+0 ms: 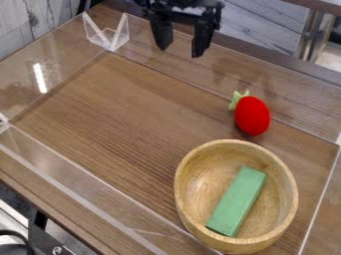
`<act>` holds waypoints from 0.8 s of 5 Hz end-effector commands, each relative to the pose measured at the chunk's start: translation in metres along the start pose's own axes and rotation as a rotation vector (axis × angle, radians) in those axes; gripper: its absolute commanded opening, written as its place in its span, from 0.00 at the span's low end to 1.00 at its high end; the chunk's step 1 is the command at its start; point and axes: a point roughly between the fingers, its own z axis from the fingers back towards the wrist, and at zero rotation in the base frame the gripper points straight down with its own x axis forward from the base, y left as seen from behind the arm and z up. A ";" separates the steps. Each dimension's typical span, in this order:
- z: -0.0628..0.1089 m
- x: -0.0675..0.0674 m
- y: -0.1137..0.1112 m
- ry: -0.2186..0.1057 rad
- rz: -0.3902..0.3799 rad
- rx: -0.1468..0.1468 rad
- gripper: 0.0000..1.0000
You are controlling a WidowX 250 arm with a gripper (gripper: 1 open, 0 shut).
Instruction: Put the green stick in the brown bowl
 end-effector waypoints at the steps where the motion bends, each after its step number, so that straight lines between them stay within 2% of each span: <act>1: 0.024 0.009 0.007 -0.101 0.012 0.005 1.00; 2: 0.015 0.009 0.012 -0.103 0.012 0.004 1.00; 4: 0.006 0.016 0.007 -0.103 -0.013 -0.001 1.00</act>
